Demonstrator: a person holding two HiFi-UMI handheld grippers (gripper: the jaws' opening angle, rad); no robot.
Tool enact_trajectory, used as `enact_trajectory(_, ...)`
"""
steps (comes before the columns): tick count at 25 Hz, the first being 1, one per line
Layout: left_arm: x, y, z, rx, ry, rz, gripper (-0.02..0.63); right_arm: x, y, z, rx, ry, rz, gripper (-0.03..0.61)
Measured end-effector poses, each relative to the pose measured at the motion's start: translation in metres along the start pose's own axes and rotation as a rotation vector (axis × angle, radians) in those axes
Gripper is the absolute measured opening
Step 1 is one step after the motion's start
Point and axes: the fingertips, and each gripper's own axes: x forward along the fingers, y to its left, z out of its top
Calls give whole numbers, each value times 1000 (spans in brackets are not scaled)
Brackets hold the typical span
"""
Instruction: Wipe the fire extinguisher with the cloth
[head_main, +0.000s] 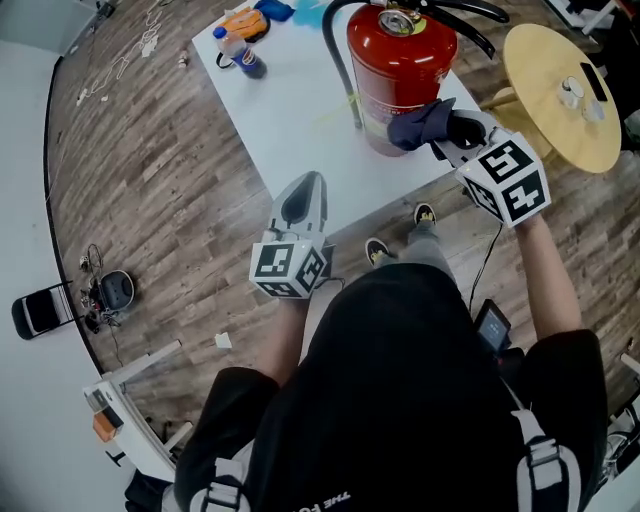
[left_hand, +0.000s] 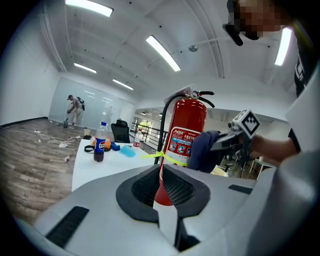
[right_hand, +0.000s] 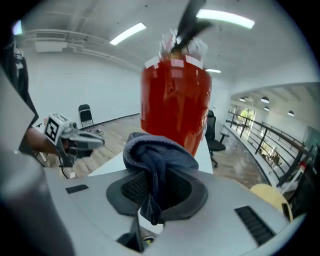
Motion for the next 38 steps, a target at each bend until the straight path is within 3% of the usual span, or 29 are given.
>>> enact_trajectory(3,6,-3,5,10,-11,-16,37,-42,1,71,-61,-138,-21,71)
enact_trajectory(5,9,-4,9,14,-18,-20,37,-58,-1,98,-59,-200,-34,71)
enact_trajectory(10,6,-11,8,20,-16,-27,37,-84,-13,114,39,-323,-55,71)
enact_trajectory(15,6,-11,8,23,-8,-17,37,-78,-24,109,67,-340,-51,71)
enact_trajectory(20,14,-15,4,21,1,-7,37,-25,-33,37,76,-186,-74,71)
enact_trajectory(25,26,-18,6,25,7,22,37,45,-25,-59,168,8,4,71)
enact_trajectory(31,54,-30,16,11,17,74,37,112,-17,-161,139,281,76,71)
enact_trajectory(34,66,-36,21,18,24,97,37,133,-15,-187,121,335,143,71)
enact_trajectory(38,90,-49,21,15,32,119,37,130,-19,-192,75,324,231,72)
